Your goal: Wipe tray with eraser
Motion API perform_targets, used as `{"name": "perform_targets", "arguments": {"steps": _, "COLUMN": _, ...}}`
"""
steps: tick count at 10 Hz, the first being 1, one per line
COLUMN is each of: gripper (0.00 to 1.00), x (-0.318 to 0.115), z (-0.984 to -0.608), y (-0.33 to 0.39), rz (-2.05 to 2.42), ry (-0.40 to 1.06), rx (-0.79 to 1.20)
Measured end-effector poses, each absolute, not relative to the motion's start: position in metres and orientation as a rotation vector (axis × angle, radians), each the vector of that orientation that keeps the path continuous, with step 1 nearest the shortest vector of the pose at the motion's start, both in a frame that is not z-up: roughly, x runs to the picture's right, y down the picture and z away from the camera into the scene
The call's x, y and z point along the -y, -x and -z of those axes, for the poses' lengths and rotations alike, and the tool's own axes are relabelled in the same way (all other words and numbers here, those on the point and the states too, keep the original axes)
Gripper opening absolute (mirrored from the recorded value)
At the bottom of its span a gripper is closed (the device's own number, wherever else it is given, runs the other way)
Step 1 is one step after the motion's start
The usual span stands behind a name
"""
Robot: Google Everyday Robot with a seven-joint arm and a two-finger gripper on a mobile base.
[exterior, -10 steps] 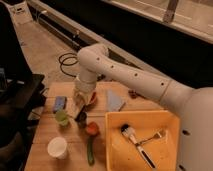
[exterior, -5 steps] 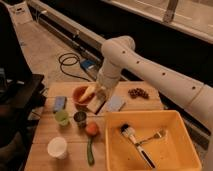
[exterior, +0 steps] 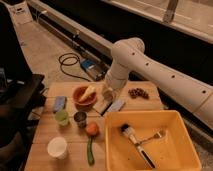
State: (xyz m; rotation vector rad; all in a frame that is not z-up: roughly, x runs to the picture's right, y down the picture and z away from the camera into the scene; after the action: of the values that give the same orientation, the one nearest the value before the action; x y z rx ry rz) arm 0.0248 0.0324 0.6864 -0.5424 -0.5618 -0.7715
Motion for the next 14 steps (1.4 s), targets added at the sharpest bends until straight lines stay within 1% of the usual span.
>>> {"name": "perform_targets", "arguments": {"steps": 2, "gripper": 0.18, "x": -0.032, "z": -0.688, "y": -0.024, "rz": 0.772, "ry": 0.544, "rx": 0.561}}
{"name": "perform_targets", "arguments": {"steps": 5, "gripper": 0.18, "x": -0.037, "z": -0.693, "y": -0.049, "rz": 0.673, "ry": 0.569, "rx": 0.493}}
{"name": "perform_targets", "arguments": {"steps": 9, "gripper": 0.18, "x": -0.051, "z": -0.687, "y": -0.142, "rz": 0.472, "ry": 0.592, "rx": 0.373}}
{"name": "perform_targets", "arguments": {"steps": 10, "gripper": 0.18, "x": -0.062, "z": -0.684, "y": -0.176, "rz": 0.397, "ry": 0.605, "rx": 0.335}}
{"name": "perform_targets", "arguments": {"steps": 12, "gripper": 0.18, "x": -0.079, "z": -0.682, "y": -0.215, "rz": 0.301, "ry": 0.625, "rx": 0.295}}
{"name": "perform_targets", "arguments": {"steps": 13, "gripper": 0.18, "x": -0.095, "z": -0.679, "y": -0.244, "rz": 0.225, "ry": 0.642, "rx": 0.267}}
{"name": "perform_targets", "arguments": {"steps": 14, "gripper": 0.18, "x": -0.097, "z": -0.679, "y": -0.248, "rz": 0.211, "ry": 0.644, "rx": 0.265}}
